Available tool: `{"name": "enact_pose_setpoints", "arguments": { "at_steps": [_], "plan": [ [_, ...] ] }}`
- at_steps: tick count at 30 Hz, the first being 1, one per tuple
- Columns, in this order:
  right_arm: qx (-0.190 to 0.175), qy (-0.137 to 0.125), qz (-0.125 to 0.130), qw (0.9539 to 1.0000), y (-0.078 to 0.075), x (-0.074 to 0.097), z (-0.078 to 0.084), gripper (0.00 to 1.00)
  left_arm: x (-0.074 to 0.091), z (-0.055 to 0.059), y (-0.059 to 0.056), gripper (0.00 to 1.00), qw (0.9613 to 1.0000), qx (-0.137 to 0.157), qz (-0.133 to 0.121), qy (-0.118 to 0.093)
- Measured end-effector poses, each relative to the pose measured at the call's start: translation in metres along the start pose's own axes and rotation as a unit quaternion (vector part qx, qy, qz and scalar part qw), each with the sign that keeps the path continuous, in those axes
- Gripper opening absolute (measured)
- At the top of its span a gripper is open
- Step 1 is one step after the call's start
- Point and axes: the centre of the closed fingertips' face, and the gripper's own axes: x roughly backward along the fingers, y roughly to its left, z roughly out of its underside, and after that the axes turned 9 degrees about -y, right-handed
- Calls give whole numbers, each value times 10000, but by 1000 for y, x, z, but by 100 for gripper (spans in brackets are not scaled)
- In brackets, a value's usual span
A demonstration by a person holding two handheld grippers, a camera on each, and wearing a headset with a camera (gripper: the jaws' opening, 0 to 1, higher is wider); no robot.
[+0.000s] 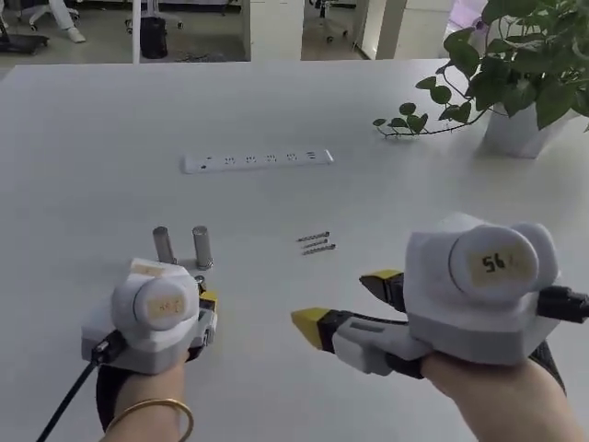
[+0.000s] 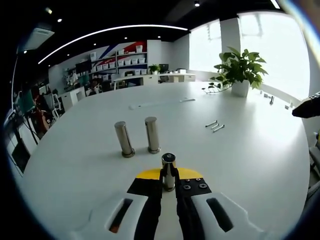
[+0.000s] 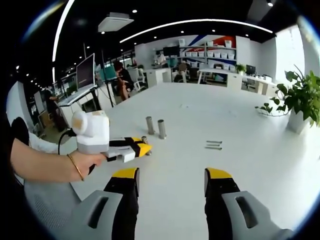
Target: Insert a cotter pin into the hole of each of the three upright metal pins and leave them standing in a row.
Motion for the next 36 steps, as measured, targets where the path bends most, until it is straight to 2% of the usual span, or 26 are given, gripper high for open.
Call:
{"name": "enact_pose_setpoints", "arguments": {
  "at_steps": [4, 7, 16, 20, 22, 24, 26, 28, 32, 34, 36],
  "plan": [
    [-15, 11, -12, 10000, 0, -1, 1, 48, 0, 2, 0, 8, 10000, -49, -18, 57],
    [-29, 23, -3, 10000, -3, -1, 1, 48, 1, 7, -4, 12, 9998, 11, 66, 172],
    [63, 33, -8, 10000, -13, -2, -2, 48, 3, 3, -7, 20, 9995, -218, 199, 94],
    [280, -5, -135, 9995, -18, -7, -11, 46, 6, -1, -5, 24, 9992, -306, 251, 59],
    [363, 44, -328, 9988, -17, -10, -13, 43, 9, -5, -2, 26, 9990, -379, 236, 16],
    [477, 164, -456, 9977, -19, -14, -12, 41, 11, -8, -1, 29, 9989, -390, 240, -25],
    [595, 176, -498, 9968, -22, -17, -14, 39, 14, -10, 0, 31, 9989, -392, 246, -34],
    [754, 234, -616, 9950, -24, -21, -14, 36, 16, -12, -1, 33, 9984, -442, 354, -47],
    [943, 339, -675, 9927, -32, -31, -14, 29, 23, -15, -3, 40, 9977, -513, 440, -76],
    [1171, 429, -702, 9897, -38, -36, -13, 27, 26, -18, -5, 43, 9977, -432, 489, -179],
    [1364, 537, -708, 9867, -46, -41, -12, 24, 29, -16, -8, 45, 9973, -457, 556, -127]
  ]
}}
